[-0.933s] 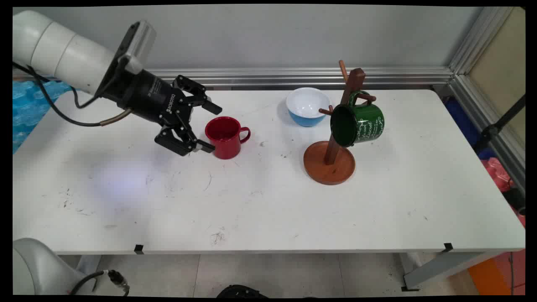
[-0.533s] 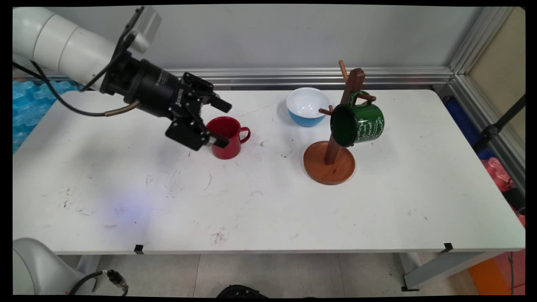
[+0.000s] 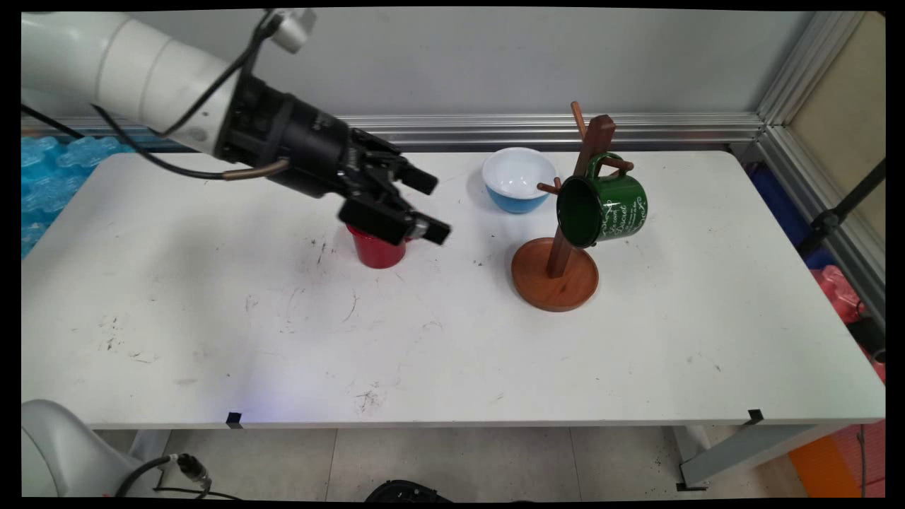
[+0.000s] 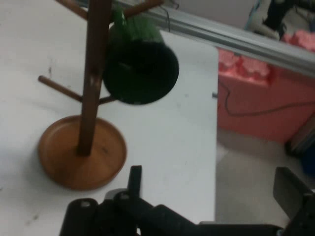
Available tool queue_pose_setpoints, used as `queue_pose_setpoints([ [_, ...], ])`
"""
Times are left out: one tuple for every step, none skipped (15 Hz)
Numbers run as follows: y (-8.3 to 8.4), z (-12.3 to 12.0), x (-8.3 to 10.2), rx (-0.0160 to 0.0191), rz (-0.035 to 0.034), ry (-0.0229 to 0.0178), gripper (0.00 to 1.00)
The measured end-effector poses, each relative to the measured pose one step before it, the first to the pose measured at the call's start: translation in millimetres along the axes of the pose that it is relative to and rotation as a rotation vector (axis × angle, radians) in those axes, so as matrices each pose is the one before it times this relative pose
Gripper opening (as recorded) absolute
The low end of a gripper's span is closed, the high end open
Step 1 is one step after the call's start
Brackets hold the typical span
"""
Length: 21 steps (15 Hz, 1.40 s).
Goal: Pick up the green mug from the rack
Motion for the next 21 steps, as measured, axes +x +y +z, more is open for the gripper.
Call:
queue_pose_setpoints([
  [3.62, 7.26, 4.07, -0.00082, -0.02794, 0.00939, 1.0],
  [2.69, 6.4, 3.21, 0.00017, -0.02348, 0.00699, 1.0],
  [3.07, 7.76, 3.63, 0.00087, -0.02514, 0.00686, 1.0],
  [2.91, 7.89, 3.68, 0.00169, -0.02452, 0.0073, 1.0],
  [2.74, 7.73, 3.25, 0.00241, -0.02241, 0.00498, 1.0],
  [2.31, 6.74, 2.61, 0.00248, -0.01833, 0.00301, 1.0],
  [2.35, 7.73, 3.1, 0.00263, -0.01897, 0.00225, 1.0],
  [2.49, 8.4, 2.95, 0.00445, -0.01884, -0.00076, 1.0],
  [1.55, 6.19, 2.05, 0.00351, -0.01187, -0.00232, 1.0],
  [1.0, 4.08, 1.45, 0.00302, -0.00679, -0.00241, 1.0],
  [1.24, 5.86, 1.96, 0.0048, -0.01029, -0.00415, 1.0],
  [1.35, 5.95, 2.22, 0.0041, -0.00945, -0.00378, 1.0],
  [0.76, 3.75, 1.43, 0.00285, -0.00616, -0.00221, 1.0],
  [0.94, 3.99, 1.56, 0.00295, -0.00541, -0.00233, 1.0],
  [1.18, 5.61, 2.25, 0.00428, -0.0081, -0.00271, 1.0],
  [1.53, 6.8, 2.67, 0.00472, -0.00914, -0.00269, 1.0],
  [1.67, 7.37, 2.86, 0.00422, -0.00979, -0.00233, 1.0],
  [1.32, 5.44, 1.97, 0.0027, -0.00662, -0.00157, 1.0],
  [1.7, 6.75, 2.25, 0.00308, -0.00846, -0.002, 1.0],
  [1.83, 6.73, 2.16, 0.00218, -0.00816, -0.00226, 1.0],
  [1.57, 5.58, 1.72, 0.0013, -0.00691, -0.00203, 1.0],
])
